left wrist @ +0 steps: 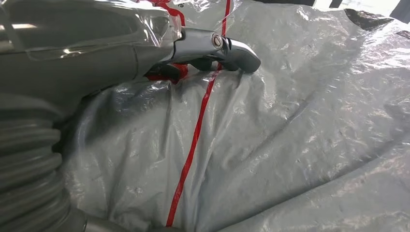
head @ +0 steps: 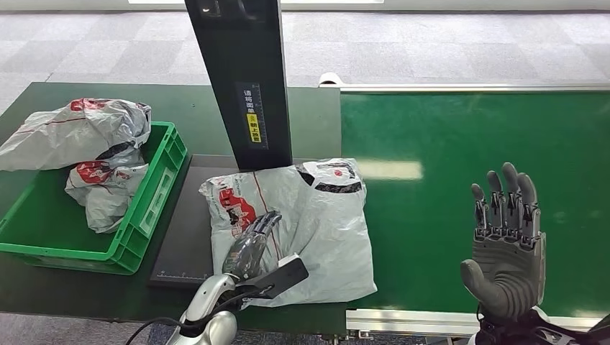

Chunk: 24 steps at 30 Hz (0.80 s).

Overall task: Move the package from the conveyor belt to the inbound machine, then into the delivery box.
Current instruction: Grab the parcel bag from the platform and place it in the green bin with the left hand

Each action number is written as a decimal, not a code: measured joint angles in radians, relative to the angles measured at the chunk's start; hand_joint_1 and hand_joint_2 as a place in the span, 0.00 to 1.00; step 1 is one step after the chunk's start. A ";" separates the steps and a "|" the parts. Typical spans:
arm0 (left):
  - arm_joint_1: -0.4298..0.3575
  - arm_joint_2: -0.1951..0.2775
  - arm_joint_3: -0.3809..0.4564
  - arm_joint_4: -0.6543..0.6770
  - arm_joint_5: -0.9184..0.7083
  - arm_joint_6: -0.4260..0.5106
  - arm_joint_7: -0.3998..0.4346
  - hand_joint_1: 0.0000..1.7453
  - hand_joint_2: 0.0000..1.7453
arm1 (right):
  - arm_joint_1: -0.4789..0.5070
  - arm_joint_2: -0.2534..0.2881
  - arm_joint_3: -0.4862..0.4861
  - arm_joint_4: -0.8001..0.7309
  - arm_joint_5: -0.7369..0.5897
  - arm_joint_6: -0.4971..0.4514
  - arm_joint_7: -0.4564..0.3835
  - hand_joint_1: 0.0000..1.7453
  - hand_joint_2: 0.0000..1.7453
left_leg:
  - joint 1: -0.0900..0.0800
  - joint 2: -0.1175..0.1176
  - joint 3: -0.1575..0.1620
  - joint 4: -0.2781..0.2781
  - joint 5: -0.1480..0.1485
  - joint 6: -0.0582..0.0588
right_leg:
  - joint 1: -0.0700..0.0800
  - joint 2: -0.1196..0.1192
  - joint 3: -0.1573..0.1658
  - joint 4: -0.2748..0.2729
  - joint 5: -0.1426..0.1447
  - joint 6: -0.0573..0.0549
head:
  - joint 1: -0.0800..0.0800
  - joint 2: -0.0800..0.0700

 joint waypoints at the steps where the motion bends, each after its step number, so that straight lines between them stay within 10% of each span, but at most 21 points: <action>1: -0.005 -0.001 -0.001 0.008 -0.001 0.000 0.000 0.00 1.00 | -0.002 0.001 -0.001 0.003 0.000 0.000 0.000 0.00 1.00 | 0.000 0.000 0.000 0.000 0.000 0.000 | 0.000 0.000 0.000 0.000 0.000 0.000 | 0.000 0.000; 6: -0.021 -0.005 -0.001 0.036 -0.025 0.000 0.008 0.02 1.00 | -0.007 0.008 -0.008 0.014 -0.002 0.001 0.003 0.00 1.00 | 0.000 0.000 0.001 0.000 0.000 0.000 | 0.000 0.000 0.001 0.000 0.000 0.000 | 0.000 0.000; 10: -0.028 -0.012 -0.001 0.053 -0.055 0.001 0.014 0.99 1.00 | -0.006 0.014 -0.011 0.020 -0.002 0.001 0.007 0.00 1.00 | 0.000 -0.001 0.003 0.000 0.000 0.000 | 0.000 0.000 0.004 0.000 0.000 0.000 | 0.000 0.000; 24: -0.029 -0.013 0.002 0.064 -0.055 0.020 -0.033 1.00 1.00 | 0.020 0.024 -0.016 0.022 0.002 -0.002 -0.001 0.00 1.00 | 0.000 0.000 0.005 0.000 0.000 0.000 | 0.000 0.000 0.005 0.000 0.000 0.000 | 0.000 0.000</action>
